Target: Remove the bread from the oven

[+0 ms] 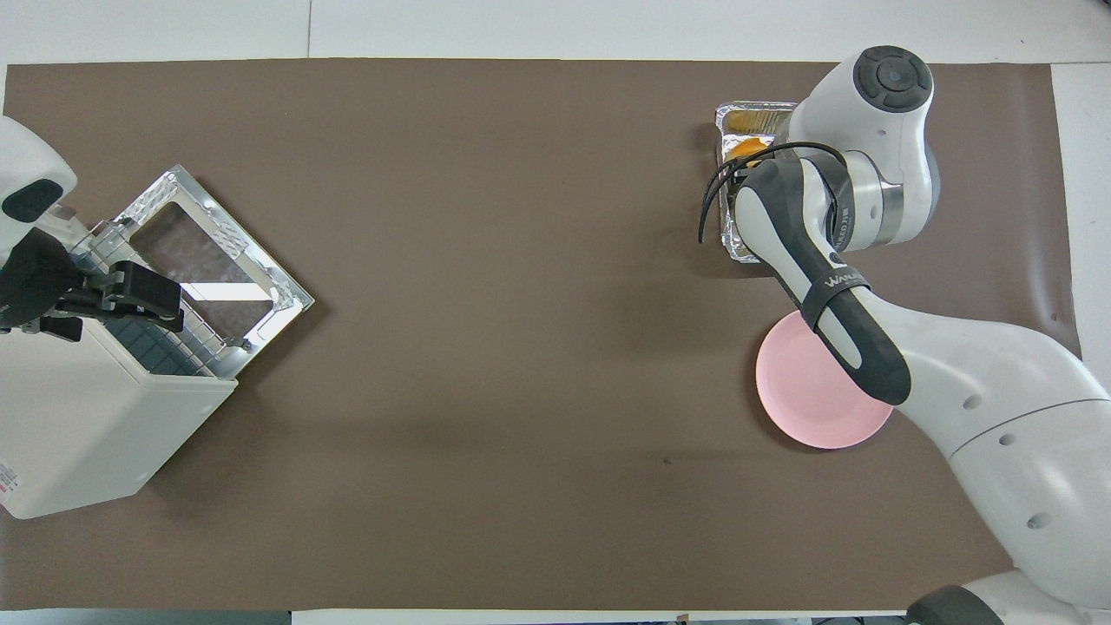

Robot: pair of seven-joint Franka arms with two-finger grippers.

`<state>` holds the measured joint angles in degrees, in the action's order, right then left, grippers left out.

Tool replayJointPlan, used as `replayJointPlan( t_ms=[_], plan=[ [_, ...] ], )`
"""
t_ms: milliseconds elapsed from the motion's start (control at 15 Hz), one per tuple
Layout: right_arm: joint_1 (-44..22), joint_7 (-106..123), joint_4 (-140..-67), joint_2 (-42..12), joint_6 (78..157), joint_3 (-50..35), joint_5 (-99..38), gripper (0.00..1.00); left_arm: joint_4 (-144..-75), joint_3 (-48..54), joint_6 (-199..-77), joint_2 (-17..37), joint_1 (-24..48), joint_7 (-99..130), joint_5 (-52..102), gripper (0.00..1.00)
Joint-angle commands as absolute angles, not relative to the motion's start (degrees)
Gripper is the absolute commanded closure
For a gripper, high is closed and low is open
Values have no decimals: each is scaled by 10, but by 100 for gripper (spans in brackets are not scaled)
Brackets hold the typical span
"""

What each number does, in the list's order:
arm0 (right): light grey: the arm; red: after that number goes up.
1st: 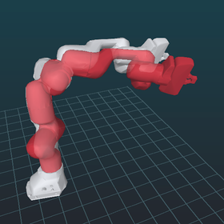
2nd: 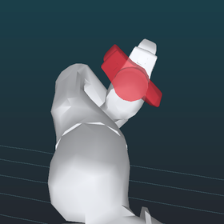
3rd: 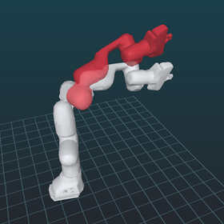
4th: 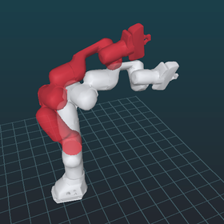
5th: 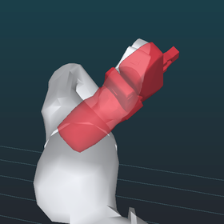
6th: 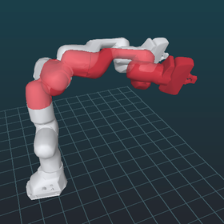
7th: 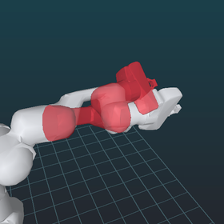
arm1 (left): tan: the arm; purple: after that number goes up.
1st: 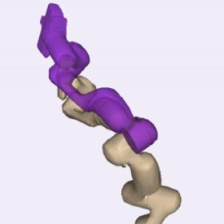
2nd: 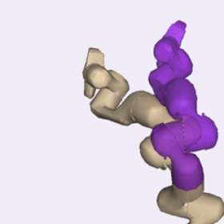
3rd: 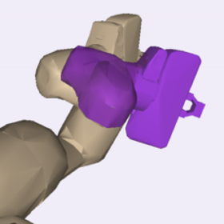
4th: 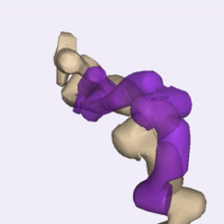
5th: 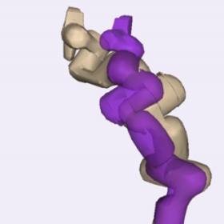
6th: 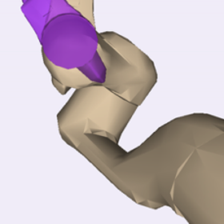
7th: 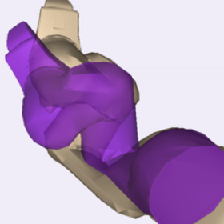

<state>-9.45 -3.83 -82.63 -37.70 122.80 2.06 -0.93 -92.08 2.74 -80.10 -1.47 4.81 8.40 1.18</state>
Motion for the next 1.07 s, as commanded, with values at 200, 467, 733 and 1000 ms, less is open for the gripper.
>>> replayJointPlan(
  t_ms=[200,467,733,1000],
  plan=[
    [-85,-43,-833,-357,1216,19,0,100,-930,29,-806,-27,41,82,19,0],
    [-85,-42,-813,-341,1161,19,5,100,-930,29,-806,-27,41,82,19,0],
    [-91,-42,-811,-302,1096,19,5,100,-930,29,-806,-27,41,82,19,0],
    [-91,-38,-870,-213,1025,18,4,100,-930,29,-806,-27,41,82,19,0]
  ],
)
